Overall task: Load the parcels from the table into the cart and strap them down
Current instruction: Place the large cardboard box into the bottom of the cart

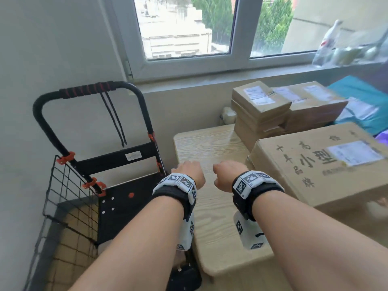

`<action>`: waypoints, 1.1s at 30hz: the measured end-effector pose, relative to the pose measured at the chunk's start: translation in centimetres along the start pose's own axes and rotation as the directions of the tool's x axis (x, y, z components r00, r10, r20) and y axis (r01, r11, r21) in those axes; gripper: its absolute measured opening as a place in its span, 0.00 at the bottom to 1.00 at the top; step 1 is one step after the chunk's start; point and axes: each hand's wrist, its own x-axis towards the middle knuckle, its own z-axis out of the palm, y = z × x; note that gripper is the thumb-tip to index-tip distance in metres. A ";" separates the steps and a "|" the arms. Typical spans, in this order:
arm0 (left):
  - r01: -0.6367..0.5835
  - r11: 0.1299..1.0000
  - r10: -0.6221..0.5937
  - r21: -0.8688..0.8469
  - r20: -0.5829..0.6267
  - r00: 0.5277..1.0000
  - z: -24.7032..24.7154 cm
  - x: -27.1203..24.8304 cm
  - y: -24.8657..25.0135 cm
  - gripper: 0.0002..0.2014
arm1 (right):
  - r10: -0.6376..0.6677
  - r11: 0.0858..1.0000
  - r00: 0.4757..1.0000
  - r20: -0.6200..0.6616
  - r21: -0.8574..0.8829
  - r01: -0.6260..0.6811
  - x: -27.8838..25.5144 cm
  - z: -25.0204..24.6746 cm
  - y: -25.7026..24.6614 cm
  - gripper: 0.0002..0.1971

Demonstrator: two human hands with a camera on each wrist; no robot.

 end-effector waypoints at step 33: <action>-0.216 0.976 0.210 -0.014 -0.169 0.963 -2.1 6.1 40.0 0.21 | 0.367 0.926 0.919 -0.145 0.149 -0.346 -9.3 -1.2 38.1 0.19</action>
